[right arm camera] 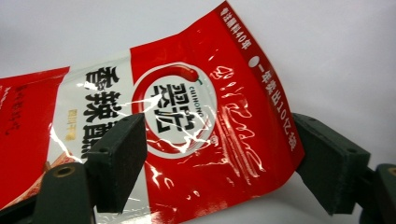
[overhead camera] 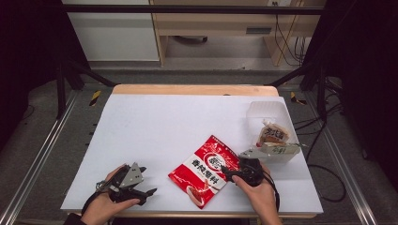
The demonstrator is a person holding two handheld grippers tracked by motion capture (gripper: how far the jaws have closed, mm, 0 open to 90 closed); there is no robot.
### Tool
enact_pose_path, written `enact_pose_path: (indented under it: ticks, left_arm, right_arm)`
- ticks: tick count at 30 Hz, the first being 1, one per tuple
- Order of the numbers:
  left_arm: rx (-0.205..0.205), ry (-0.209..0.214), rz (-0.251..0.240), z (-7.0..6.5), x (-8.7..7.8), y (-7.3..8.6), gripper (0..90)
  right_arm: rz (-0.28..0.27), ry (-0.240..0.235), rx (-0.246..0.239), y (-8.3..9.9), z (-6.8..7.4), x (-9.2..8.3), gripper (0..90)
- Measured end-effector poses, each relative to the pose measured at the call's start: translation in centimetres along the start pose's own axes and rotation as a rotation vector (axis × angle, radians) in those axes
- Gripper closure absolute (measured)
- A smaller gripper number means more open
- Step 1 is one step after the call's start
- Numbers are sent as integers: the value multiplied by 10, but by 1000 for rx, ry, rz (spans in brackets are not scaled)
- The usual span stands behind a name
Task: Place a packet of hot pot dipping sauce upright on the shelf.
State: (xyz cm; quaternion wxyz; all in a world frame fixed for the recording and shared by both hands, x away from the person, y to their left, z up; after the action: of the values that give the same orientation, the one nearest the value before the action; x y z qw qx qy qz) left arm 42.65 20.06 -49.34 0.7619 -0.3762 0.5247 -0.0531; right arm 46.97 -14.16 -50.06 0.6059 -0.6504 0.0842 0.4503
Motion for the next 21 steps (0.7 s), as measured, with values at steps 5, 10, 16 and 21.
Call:
enact_pose_path:
  ticks: [5,10,16,21]
  left_arm:
    - [4,2,4,0,0,0,189]
    - [2,3,4,0,1,0,190]
    - [2,1,4,0,1,0,190]
    - [3,1,5,0,1,0,190]
  right_arm:
    - [60,30,-37,3,2,7,274]
    - [74,58,-25,2,-6,13,409]
    - [45,104,-70,-1,-9,11,703]
    - [22,149,-130,-4,-10,6,899]
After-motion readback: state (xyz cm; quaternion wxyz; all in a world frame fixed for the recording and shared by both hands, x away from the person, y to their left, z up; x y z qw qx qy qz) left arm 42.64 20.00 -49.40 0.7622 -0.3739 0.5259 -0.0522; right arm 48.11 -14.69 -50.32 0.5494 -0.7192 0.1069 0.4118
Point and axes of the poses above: each handheld gripper's, and its own axes: x roughly forward along the jaws, y roughly out of its underside, z roughly to its left, the point moved 5 cm from there along x, roughly forward along the jaws, and after that the axes turned 5 degrees about z, right-handed, at the moved point
